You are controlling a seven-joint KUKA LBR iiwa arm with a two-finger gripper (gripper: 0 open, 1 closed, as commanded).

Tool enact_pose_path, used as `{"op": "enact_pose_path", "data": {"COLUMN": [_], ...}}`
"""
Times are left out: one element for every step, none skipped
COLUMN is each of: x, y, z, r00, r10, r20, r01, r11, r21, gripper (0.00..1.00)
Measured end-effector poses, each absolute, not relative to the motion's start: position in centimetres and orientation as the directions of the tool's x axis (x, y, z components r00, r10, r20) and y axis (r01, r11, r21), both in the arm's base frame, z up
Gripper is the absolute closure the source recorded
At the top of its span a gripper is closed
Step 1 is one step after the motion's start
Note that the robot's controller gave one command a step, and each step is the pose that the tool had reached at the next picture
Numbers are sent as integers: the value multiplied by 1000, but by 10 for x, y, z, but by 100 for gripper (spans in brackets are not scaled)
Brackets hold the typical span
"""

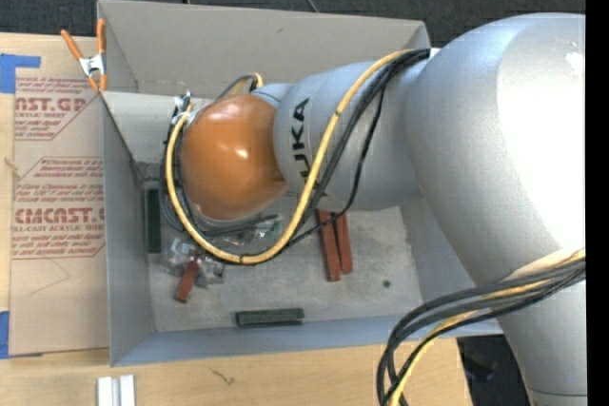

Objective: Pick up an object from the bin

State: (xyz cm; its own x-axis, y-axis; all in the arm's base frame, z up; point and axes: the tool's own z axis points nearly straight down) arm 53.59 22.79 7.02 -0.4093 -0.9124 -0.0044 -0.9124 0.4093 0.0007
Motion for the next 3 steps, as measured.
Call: {"op": "enact_pose_path", "data": {"x": [536, 535, 532], "y": [228, 228, 227], "z": [70, 73, 93], "r00": [-409, -409, -409], "r10": [-912, -912, -912], "r20": [-5, -2, 5], "r01": [-912, -912, -912], "r11": [409, 409, 409], "r21": [1, 4, 8], "gripper": [100, 100, 100]}}
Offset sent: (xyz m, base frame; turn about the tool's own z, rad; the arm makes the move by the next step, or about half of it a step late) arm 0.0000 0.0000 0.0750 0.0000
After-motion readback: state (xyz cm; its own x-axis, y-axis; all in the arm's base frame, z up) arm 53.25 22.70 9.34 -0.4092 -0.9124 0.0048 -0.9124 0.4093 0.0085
